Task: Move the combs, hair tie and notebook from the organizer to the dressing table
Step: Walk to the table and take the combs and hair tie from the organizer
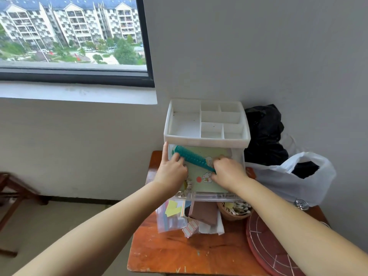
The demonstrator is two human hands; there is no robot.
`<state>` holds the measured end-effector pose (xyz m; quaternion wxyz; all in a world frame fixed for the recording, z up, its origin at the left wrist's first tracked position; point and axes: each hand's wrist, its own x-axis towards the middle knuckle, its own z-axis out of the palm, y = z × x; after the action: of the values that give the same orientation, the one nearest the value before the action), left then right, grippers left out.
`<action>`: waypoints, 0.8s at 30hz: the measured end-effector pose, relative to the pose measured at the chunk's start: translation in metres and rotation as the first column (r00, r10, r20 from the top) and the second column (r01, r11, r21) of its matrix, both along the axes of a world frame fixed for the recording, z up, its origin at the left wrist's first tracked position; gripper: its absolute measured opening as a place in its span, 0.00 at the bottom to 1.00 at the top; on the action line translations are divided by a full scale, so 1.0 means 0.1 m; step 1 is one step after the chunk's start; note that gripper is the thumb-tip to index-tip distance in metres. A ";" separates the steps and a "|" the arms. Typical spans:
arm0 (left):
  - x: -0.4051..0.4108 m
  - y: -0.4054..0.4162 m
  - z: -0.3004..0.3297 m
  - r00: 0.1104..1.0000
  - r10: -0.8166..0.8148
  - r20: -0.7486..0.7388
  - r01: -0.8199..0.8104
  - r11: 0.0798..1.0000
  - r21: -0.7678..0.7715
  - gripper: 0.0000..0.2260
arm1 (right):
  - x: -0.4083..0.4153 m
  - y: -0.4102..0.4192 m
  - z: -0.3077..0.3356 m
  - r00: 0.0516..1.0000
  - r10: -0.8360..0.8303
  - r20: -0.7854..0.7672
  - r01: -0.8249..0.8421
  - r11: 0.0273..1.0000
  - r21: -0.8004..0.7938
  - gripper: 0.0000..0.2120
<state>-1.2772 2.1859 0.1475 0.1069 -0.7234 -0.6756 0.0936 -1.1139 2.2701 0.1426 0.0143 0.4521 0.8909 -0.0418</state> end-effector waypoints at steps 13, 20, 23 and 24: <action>-0.06 -0.13 0.06 0.926 -0.049 0.374 -0.034 0.977 0.212 0.03 | 0.19 0.07 0.23 0.987 -0.024 -0.158 -0.053 0.885 -0.463 0.09; -0.06 -0.39 0.06 0.535 0.062 0.843 -0.368 0.915 0.167 0.04 | 0.21 0.01 0.30 0.943 -0.062 -0.326 -0.201 0.674 -0.711 0.06; -0.10 -0.53 0.12 0.333 0.090 0.939 -0.478 0.874 0.086 0.03 | 0.14 -0.02 0.36 0.925 -0.056 -0.376 -0.273 0.593 -0.758 0.05; -0.12 -0.59 0.14 0.277 0.086 0.957 -0.504 0.861 0.069 0.03 | 0.09 -0.04 0.37 0.918 -0.055 -0.393 -0.297 0.562 -0.772 0.05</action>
<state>-1.2895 2.1272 0.1618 -0.1877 -0.4685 -0.7406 -0.4436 -1.1047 2.2658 0.1800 0.0551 0.3130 0.7839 -0.5335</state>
